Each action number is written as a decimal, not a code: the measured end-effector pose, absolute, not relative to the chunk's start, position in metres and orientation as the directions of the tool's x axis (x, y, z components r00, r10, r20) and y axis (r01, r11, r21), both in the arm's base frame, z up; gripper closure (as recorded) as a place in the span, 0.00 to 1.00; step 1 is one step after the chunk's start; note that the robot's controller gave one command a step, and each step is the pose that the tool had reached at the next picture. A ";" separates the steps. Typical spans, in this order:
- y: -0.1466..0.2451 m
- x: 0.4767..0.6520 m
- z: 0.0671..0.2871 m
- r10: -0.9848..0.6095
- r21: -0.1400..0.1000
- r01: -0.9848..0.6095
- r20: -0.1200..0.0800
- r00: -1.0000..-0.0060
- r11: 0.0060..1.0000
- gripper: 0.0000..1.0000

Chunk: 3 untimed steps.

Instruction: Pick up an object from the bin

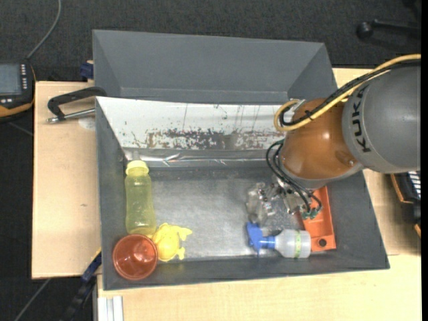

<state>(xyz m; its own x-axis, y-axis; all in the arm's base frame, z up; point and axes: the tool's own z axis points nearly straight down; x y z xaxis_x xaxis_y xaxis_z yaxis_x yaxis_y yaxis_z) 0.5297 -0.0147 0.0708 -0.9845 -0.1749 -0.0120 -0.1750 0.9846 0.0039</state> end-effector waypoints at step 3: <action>-0.004 0.511 0.163 -0.438 0.001 -0.438 -0.016 -0.899 0.899 0.00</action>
Offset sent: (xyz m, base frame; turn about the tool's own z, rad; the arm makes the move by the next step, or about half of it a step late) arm 0.0000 0.0000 0.0000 0.0000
